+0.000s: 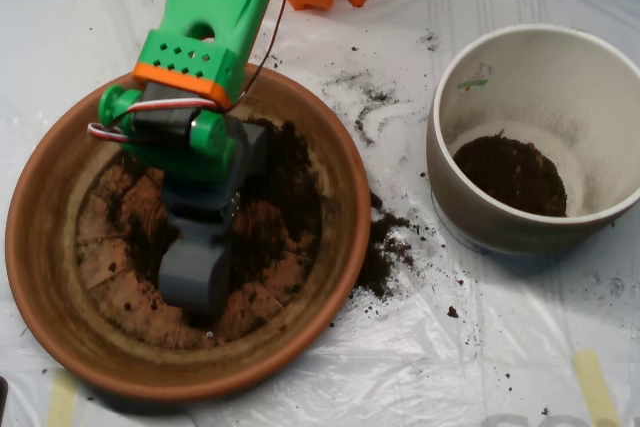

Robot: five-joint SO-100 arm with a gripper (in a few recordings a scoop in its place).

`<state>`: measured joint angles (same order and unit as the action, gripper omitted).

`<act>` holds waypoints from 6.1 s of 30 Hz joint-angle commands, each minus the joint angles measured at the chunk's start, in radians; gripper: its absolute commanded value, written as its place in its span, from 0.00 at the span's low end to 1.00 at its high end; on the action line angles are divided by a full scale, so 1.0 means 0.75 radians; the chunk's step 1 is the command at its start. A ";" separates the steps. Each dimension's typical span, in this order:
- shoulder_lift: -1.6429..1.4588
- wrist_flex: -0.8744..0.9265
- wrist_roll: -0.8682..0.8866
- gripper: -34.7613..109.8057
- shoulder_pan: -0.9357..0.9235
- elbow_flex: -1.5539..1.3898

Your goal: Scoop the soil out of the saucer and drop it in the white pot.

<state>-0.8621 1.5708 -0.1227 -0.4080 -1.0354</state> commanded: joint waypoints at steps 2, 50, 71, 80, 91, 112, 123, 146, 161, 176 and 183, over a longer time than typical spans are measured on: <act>-0.043 0.027 -0.031 0.55 -0.006 0.002; -1.307 -0.605 -0.076 0.24 0.176 -1.401; -1.055 -0.601 -0.088 0.59 0.018 -1.254; -0.689 -0.513 -0.137 0.50 -0.053 -0.908; -0.755 -0.603 -0.096 0.24 -0.049 -0.959; -0.886 -0.092 0.088 0.24 0.194 -0.389; -1.104 0.084 0.047 0.24 0.448 -0.119; -1.086 0.059 0.006 0.43 1.102 -0.051; -1.301 -0.070 0.164 0.50 0.722 -0.311; -1.078 -0.374 0.049 0.58 0.041 -0.892; -0.722 -0.323 -0.012 0.67 -0.106 -0.757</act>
<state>-1.4327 1.3162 -0.1028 -0.4464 -1.6889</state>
